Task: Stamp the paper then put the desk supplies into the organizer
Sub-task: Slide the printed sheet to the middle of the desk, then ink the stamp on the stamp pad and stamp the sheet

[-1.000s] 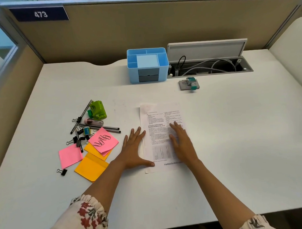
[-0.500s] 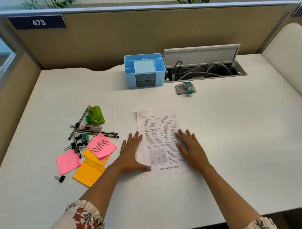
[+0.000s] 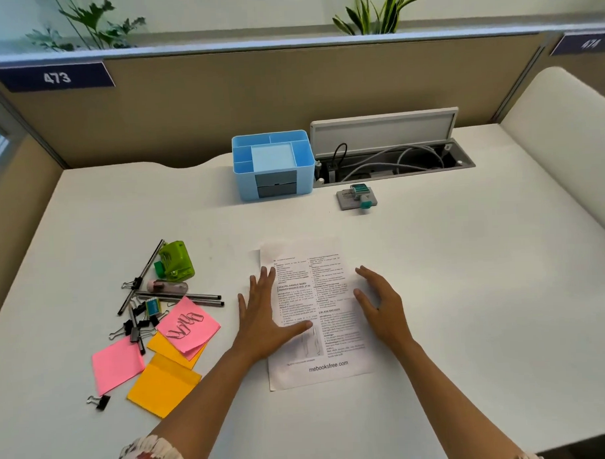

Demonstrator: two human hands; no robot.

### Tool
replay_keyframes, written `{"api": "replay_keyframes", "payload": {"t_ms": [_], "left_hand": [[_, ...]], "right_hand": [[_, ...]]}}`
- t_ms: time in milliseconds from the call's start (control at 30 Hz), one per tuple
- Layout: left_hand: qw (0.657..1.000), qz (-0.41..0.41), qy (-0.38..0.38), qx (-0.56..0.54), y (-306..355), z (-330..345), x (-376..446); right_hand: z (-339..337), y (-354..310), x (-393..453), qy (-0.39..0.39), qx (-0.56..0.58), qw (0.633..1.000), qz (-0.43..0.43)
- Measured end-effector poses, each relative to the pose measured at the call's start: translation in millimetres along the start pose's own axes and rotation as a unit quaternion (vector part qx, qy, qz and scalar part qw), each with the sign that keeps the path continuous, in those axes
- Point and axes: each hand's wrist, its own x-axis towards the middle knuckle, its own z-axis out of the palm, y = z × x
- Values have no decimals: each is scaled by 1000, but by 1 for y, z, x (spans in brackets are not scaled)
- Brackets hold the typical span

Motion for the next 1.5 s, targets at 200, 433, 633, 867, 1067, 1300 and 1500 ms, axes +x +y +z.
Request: {"api": "replay_keyframes", "payload": {"t_ms": [200,433,633,867,1067,1300,1500], "left_hand": [[998,56,15,27,26,3,49],[998,50,-14,43,48,17,121],[996,63,-18,64,75,30,182],[997,61,-11,38,90,46,239],[998,65,-12,2,89,55,275],[997,74,22,3,82,60,298],[997,81,7,-14,77,58,305]], "right_hand": [[-14,-4,46,35,-1,999,21],[-31,4,101,56,-5,998,27],[-32,12,142,68,1,997,37],[-20,18,187,63,-33,997,-11],[-12,12,212,142,-29,989,8],[-7,8,233,143,-42,981,123],[-4,2,240,117,-90,974,172]]}}
